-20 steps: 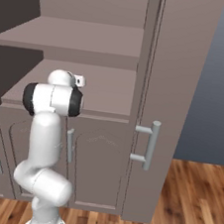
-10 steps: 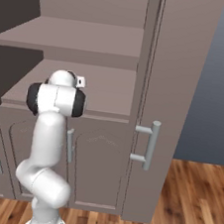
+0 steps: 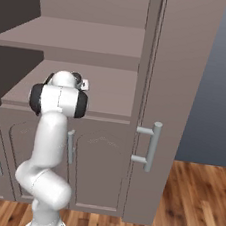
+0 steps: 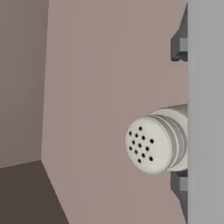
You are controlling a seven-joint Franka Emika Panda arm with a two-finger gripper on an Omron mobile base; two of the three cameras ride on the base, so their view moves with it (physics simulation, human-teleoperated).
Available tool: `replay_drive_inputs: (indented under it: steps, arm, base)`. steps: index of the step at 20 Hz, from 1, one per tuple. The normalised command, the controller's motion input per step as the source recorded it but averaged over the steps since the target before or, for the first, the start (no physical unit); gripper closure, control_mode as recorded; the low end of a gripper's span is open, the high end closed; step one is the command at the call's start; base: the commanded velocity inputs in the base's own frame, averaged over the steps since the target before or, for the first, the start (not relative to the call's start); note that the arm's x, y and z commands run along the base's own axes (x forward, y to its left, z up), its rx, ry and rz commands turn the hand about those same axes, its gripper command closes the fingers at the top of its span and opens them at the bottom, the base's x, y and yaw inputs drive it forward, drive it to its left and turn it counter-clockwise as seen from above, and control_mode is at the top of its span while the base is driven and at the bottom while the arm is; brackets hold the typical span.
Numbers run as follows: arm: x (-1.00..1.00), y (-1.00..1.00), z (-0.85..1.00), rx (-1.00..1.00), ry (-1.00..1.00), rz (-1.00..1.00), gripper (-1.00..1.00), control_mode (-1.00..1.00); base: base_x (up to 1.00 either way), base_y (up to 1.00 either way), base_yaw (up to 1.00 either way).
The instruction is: Collect the turmeric, ketchup, and shaker from the cabinet and place them next to the stove.
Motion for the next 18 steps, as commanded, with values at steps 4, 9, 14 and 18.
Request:
replay_drive_inputs:
  steps: [4,9,14,18]
  arm:
    - [0.0,0.5,-0.2,-0.05,0.05,0.0,1.0,-1.0]
    - [0.0,0.47,-0.16,-0.05,0.04,0.0,1.0,-1.0]
    - [0.0,0.33,-0.07,-0.05,0.02,0.0,1.0,-1.0]
    - [0.0,0.07,-0.01,-0.03,0.0,0.0,1.0,-1.0]
  base:
    - [0.0,0.0,0.0]
    - [0.0,0.0,0.0]
    - [0.0,0.0,0.0]
    - [0.0,0.0,0.0]
